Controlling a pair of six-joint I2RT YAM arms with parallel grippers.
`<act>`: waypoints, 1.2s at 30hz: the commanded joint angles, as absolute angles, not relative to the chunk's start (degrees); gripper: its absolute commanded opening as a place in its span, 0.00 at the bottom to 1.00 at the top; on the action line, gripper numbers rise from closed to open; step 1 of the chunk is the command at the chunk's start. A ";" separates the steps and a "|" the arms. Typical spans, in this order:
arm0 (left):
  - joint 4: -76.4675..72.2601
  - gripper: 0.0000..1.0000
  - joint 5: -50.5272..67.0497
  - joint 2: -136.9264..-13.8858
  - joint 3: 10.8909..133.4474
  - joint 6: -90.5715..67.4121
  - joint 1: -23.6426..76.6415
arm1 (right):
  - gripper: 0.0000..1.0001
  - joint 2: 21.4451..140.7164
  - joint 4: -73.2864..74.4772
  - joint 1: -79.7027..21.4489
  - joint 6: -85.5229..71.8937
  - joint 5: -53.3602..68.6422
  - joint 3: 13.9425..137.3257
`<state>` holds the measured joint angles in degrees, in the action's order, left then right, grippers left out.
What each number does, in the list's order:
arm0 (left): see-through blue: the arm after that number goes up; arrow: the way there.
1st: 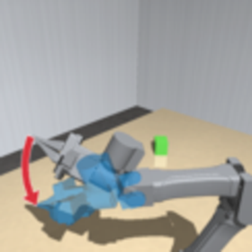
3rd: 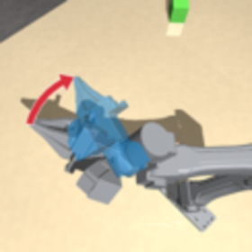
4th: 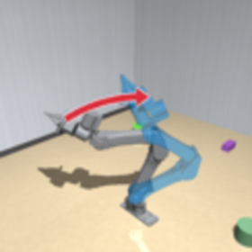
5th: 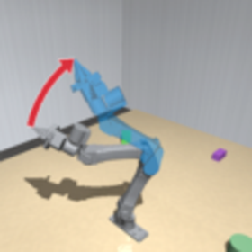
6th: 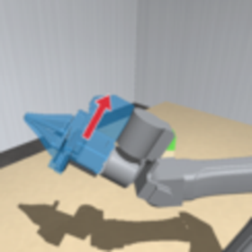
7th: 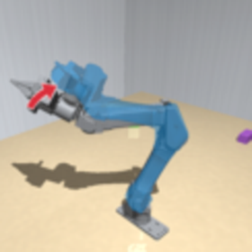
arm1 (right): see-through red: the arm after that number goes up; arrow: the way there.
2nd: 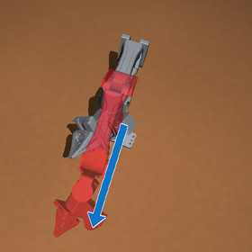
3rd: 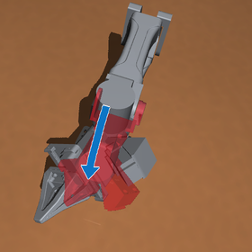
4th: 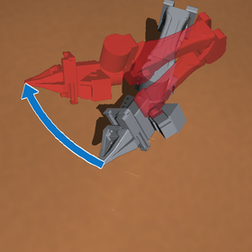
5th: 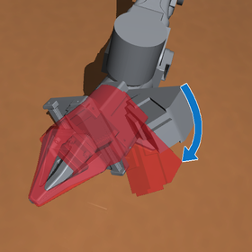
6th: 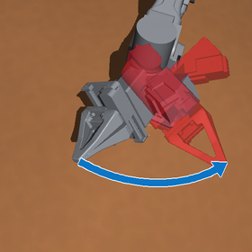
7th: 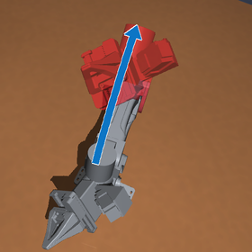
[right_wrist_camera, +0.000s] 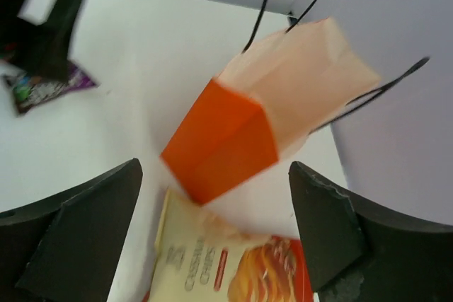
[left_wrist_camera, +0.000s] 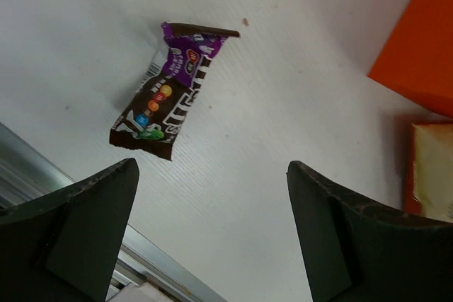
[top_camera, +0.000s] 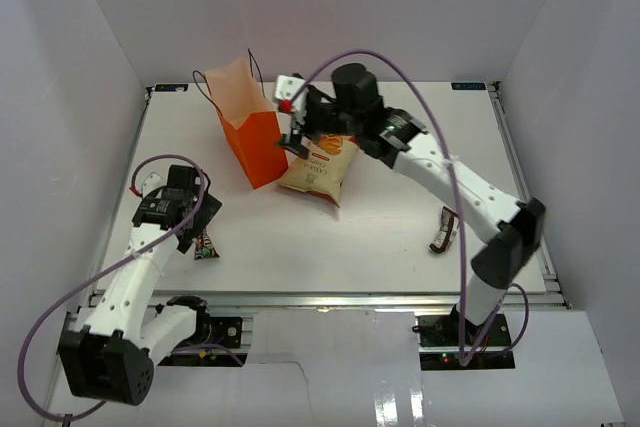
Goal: Place the snacks into the paper bag
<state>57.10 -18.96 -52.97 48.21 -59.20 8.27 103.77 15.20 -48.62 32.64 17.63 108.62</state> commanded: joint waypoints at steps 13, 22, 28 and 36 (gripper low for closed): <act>45.70 0.94 -18.99 -77.50 45.09 -47.29 4.49 | 0.90 72.87 25.23 -20.05 28.83 45.09 63.47; 43.25 0.72 -17.14 -81.39 42.19 -47.37 3.34 | 0.90 71.72 24.96 -16.26 26.72 47.11 59.85; 43.15 0.42 -15.21 -77.53 42.54 -47.20 3.43 | 0.89 72.07 24.96 -15.91 26.46 48.25 59.15; 41.76 0.23 -4.78 -57.88 44.73 -43.77 3.43 | 0.89 71.98 25.14 -15.21 26.28 48.25 58.97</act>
<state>43.64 -11.16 -66.43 42.65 -45.71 3.60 72.73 26.15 -15.79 27.07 46.72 59.02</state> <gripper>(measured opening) 0.316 0.894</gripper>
